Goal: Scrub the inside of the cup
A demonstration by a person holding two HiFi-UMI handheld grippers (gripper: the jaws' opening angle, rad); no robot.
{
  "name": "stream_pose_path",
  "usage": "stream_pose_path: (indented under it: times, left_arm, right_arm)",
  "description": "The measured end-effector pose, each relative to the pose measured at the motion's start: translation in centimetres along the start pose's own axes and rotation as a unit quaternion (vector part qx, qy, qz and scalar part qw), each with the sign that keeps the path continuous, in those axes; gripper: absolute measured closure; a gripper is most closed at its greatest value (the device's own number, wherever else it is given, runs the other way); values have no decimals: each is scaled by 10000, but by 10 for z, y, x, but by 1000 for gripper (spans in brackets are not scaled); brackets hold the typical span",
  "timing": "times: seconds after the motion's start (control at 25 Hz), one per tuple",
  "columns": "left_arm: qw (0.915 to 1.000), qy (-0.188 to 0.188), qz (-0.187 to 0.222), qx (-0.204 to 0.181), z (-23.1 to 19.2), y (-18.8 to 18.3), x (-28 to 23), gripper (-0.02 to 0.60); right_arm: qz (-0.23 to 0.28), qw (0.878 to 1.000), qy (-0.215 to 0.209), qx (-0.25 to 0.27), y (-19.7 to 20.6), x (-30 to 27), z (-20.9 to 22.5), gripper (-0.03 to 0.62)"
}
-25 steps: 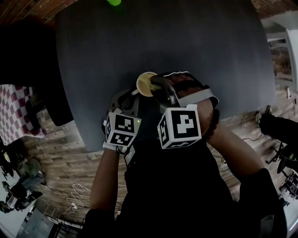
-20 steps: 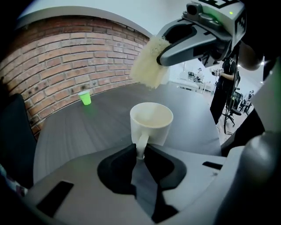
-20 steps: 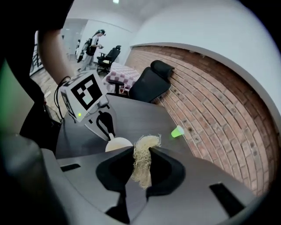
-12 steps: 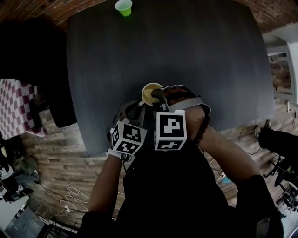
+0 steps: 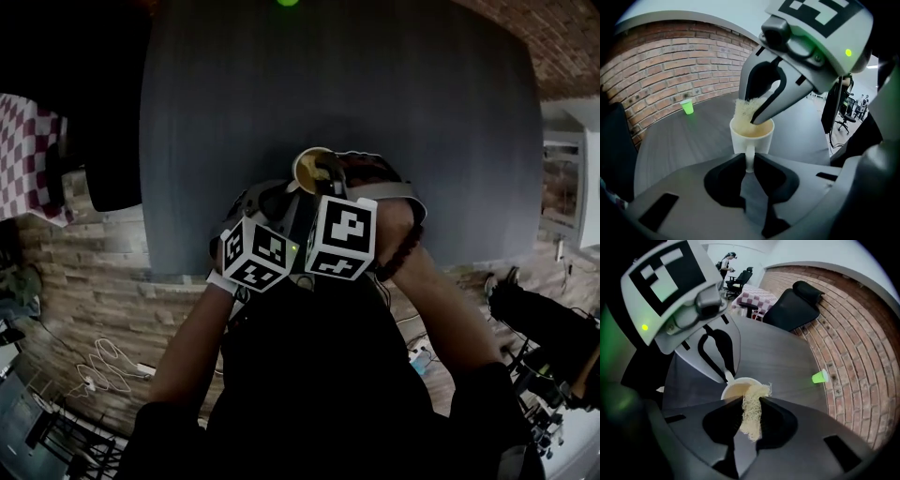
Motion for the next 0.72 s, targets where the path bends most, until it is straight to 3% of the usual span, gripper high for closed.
stream_pose_path:
  times: [0.32,0.48,0.72]
  left_arm:
    - [9999,-43,57,140,-5,6,5,512]
    - [9999,-64,75,119,-12,12,12,512]
    - [9998,-83,109,166,-14,15,12,512]
  right_arm:
    - [518,9942,804,-485,12,85,46,511]
    - [992,9946,159,-263,-6,92,37,511]
    - [576,9915,-597,1007,-22,24,0,511]
Point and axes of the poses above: the fingertips, and each gripper's own axes: x backward along the fingers, z to its right, y out of its underside, the point moved 1 cm from there along x, backward along the fingers, and after that the axes turned 8 degrees about x, right-handed, at the moved point
